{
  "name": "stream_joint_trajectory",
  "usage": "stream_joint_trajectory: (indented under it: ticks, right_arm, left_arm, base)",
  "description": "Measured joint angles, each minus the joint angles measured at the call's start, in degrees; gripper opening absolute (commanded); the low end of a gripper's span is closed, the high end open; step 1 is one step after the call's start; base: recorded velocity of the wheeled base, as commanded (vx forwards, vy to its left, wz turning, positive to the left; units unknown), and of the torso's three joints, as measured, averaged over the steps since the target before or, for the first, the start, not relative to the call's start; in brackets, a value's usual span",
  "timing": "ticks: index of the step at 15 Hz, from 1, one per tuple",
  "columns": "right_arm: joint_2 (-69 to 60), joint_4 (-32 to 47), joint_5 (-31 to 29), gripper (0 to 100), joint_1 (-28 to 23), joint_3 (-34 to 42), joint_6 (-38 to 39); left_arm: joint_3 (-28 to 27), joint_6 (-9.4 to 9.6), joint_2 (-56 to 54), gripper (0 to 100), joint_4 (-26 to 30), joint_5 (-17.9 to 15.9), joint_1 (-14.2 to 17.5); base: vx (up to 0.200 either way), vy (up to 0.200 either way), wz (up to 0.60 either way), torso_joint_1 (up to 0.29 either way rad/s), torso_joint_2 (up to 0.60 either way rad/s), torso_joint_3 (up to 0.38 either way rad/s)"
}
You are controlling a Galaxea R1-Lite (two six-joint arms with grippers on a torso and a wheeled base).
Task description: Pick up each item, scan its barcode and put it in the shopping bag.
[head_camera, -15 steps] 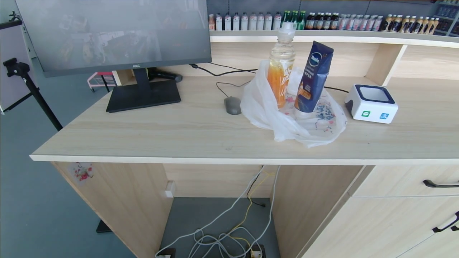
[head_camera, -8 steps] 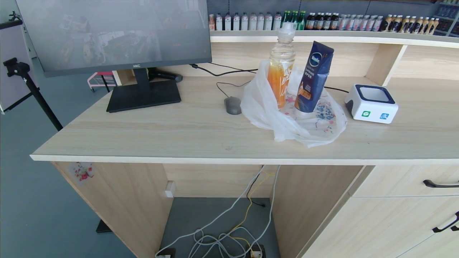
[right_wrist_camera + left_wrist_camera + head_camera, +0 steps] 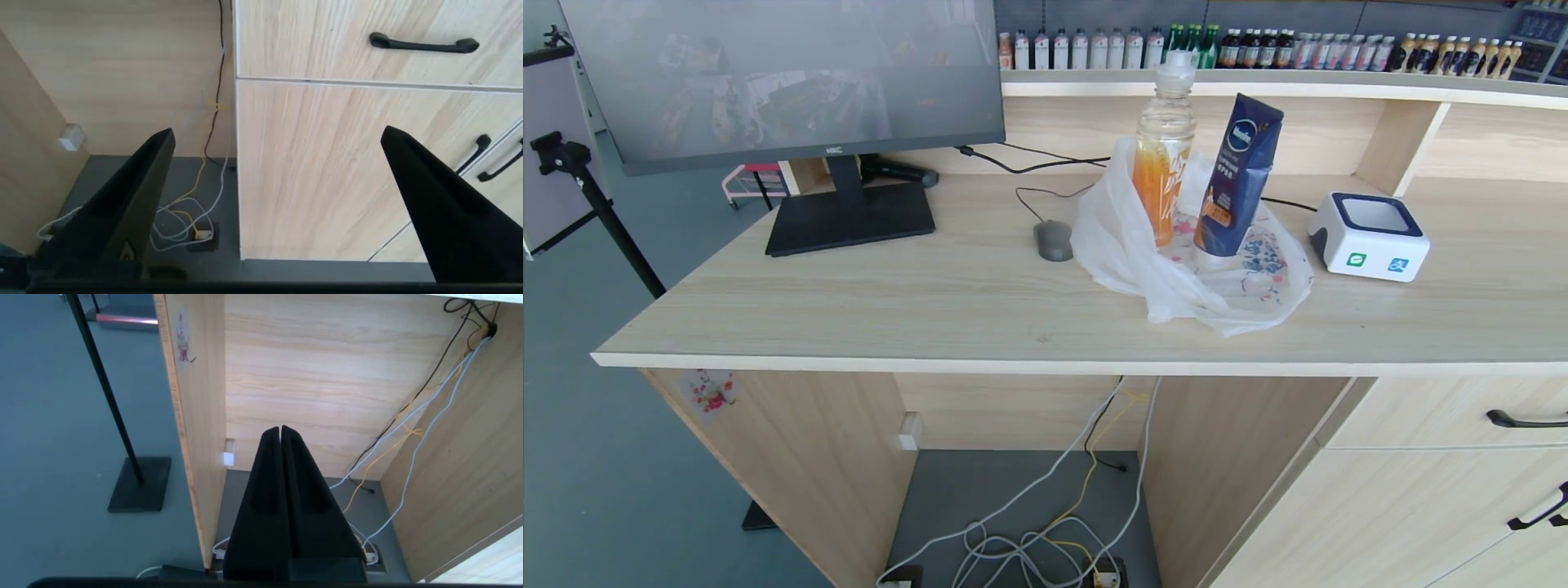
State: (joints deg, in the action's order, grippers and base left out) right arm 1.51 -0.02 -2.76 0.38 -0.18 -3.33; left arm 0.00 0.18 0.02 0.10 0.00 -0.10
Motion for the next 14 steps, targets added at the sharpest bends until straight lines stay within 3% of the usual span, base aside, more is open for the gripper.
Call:
stream_joint_trajectory:
  ticks: [4,7,14]
  right_arm:
    - [-1.51,-0.16,0.0,100,-0.22,0.05,4.52]
    - [-1.61,-0.16,0.02,100,-0.22,0.09,4.88]
    - [-1.62,-0.13,0.02,100,-0.2,0.09,4.78]
  left_arm:
    - [0.0,0.0,0.0,0,-0.05,0.0,0.0]
    - [0.0,-0.11,0.0,0,-0.02,0.0,0.0]
    - [0.0,0.04,0.0,0,-0.1,0.0,0.0]
  base:
    - [0.0,0.0,0.0,0.0,0.0,0.0]
    - [-0.2,0.0,0.0,0.007,0.01,0.001]
    - [0.0,0.0,0.0,0.0,0.0,0.0]
